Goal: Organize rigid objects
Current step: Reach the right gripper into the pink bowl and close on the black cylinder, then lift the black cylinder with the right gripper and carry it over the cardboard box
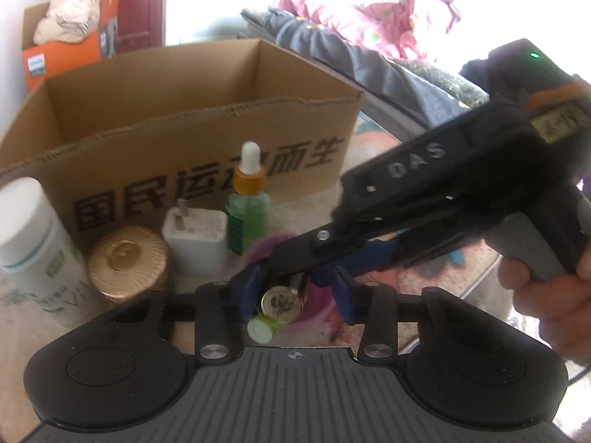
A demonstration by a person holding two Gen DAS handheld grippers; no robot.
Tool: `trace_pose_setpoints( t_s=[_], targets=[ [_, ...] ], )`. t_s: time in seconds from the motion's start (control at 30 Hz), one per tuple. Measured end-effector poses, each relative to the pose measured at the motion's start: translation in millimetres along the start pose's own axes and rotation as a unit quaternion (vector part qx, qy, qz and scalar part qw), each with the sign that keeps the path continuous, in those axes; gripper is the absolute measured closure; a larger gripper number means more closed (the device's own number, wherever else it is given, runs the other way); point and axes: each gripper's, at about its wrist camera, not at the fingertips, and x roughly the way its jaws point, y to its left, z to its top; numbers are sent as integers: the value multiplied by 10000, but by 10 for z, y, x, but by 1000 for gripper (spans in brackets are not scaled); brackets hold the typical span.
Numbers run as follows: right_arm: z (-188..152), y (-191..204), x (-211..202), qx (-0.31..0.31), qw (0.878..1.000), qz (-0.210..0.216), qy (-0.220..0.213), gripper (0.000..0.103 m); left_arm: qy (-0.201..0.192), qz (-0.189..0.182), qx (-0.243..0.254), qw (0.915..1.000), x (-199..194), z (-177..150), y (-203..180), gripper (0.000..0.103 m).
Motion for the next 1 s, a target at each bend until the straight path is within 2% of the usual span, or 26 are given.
trace_pose_setpoints(
  t_s=[0.07, 0.33, 0.57, 0.83, 1.0],
  targets=[
    [38, -15, 38, 94, 9999, -40, 130, 66, 65, -67, -25, 10000, 23, 5, -2, 68],
    [149, 15, 65, 105, 9996, -201, 190, 67, 132, -172, -214, 9995, 60, 60, 75, 68],
    [172, -88, 32, 296, 9996, -33, 36, 70, 189, -281, -496, 9982, 86, 106, 166, 74],
    [100, -173, -94, 335, 9990, 249, -161, 78, 20, -151, -365, 9992, -6, 72, 130, 81],
    [59, -194, -139, 273, 9988, 296, -291, 81, 95, -108, -319, 9994, 31, 78, 125, 83]
  ],
)
